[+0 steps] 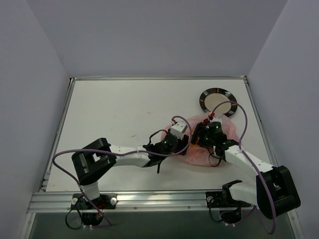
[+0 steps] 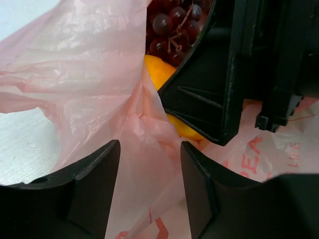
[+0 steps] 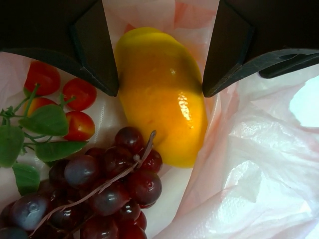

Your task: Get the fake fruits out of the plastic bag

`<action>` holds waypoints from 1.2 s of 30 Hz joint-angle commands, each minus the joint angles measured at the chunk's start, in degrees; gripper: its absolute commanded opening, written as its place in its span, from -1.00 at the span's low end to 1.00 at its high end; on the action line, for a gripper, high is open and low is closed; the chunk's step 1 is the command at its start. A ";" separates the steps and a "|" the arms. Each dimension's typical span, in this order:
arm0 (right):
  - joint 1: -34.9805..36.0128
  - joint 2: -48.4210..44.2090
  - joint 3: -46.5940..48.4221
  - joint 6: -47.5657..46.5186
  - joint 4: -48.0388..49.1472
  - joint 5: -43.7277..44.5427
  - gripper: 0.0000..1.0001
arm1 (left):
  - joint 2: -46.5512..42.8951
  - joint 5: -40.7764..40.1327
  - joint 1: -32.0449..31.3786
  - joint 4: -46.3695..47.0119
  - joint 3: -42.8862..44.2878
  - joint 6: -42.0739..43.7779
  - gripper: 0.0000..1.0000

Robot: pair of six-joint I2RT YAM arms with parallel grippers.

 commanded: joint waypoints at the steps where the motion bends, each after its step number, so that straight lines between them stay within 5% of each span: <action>1: 0.29 0.67 -0.35 -0.28 -0.68 -0.63 0.28 | 1.79 2.15 0.01 -0.73 2.66 0.28 -0.05; 5: 0.38 2.96 0.17 -0.37 -0.68 -0.11 0.33 | 3.81 3.21 -0.60 -0.03 1.61 -1.30 -0.17; 12: 0.29 -0.28 1.32 -0.29 -0.86 0.77 -0.49 | 4.78 3.56 -1.40 1.99 -0.94 -3.24 -0.29; 23: 0.38 -14.70 3.78 -0.20 -12.36 2.89 -0.63 | 1.36 -2.68 -1.22 0.06 -1.29 -2.71 -0.91; 29: 0.46 -19.36 5.79 2.17 -14.21 -4.14 -0.63 | 0.13 -3.39 -1.22 0.41 -1.38 -3.06 -0.95; 36: 0.38 -25.34 12.63 3.67 -15.45 -2.22 -0.65 | -1.54 -3.65 -1.22 1.20 -1.64 -3.06 -0.95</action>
